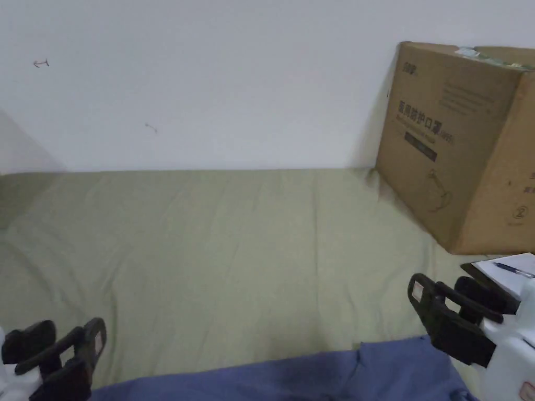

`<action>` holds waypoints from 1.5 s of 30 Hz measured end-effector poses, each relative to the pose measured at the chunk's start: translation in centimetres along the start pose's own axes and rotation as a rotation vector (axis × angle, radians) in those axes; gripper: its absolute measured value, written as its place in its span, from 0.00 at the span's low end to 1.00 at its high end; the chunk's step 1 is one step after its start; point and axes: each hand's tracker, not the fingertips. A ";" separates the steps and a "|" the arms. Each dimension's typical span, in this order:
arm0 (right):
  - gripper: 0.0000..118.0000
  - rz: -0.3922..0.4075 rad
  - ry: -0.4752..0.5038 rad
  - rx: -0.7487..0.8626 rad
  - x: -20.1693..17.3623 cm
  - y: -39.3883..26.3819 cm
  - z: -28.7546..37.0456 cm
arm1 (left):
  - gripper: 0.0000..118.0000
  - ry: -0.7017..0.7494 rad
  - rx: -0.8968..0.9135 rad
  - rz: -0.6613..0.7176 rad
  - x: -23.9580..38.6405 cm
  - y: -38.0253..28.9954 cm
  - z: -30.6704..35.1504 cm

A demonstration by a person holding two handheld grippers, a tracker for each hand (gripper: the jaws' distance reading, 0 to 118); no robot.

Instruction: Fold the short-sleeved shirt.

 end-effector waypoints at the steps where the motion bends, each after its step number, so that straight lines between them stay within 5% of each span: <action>1: 0.00 0.028 -0.048 0.052 -1.2 -0.1 0.6 | 0.00 0.045 0.051 -0.055 0.7 -0.2 0.6; 4: 0.00 0.001 -0.053 0.156 -3.3 -0.1 1.5 | 0.00 0.020 0.161 -0.018 1.8 0.3 2.8; 9: 0.00 0.044 -0.002 0.084 -3.5 0.4 1.6 | 0.00 0.073 0.175 -0.060 -0.5 1.5 3.3; 15: 0.00 0.056 0.038 0.000 -3.4 0.8 2.0 | 0.04 -0.164 -0.545 0.356 -13.2 -0.2 -5.3; 17: 0.00 0.067 0.048 -0.049 -3.6 0.2 1.7 | 0.41 -0.231 -0.693 0.582 -17.0 -4.0 -8.2; 19: 0.00 0.073 0.055 -0.108 -3.9 -0.2 0.9 | 0.98 -0.244 -0.768 0.697 -19.7 -7.6 -10.0; 25: 0.00 0.054 0.075 -0.216 -6.3 -1.8 -1.3 | 0.99 -0.452 -0.791 1.048 -22.3 -16.2 -13.6; 29: 0.00 0.062 0.105 -0.284 -7.8 -2.2 -2.8 | 0.99 -0.759 -0.785 1.391 -21.2 -20.4 -17.3; 33: 0.00 0.063 0.123 -0.298 -9.0 -2.2 -3.5 | 0.98 -0.792 -0.739 1.318 -18.4 -20.4 -19.9; 34: 0.00 0.060 0.130 -0.301 -9.3 -2.2 -3.7 | 0.94 -0.790 -0.752 1.270 -17.7 -20.0 -20.2; 35: 0.00 0.055 0.137 -0.305 -9.5 -2.2 -3.8 | 0.77 -0.765 -0.759 1.215 -17.1 -19.6 -20.3; 37: 0.00 0.051 0.146 -0.314 -9.7 -2.4 -4.0 | 0.03 -0.627 -0.800 1.061 -16.7 -19.1 -19.7; 39: 0.00 0.049 0.155 -0.320 -9.8 -2.6 -4.0 | 0.03 -0.277 -0.925 0.769 -16.9 -19.4 -19.3; 41: 0.00 0.045 0.163 -0.326 -9.8 -2.8 -3.9 | 0.03 -0.435 -0.814 0.973 -16.2 -17.6 -18.1; 45: 0.00 0.026 0.180 -0.337 -8.8 -3.2 -3.5 | 0.03 -0.120 -0.825 0.388 -14.6 -10.9 -14.5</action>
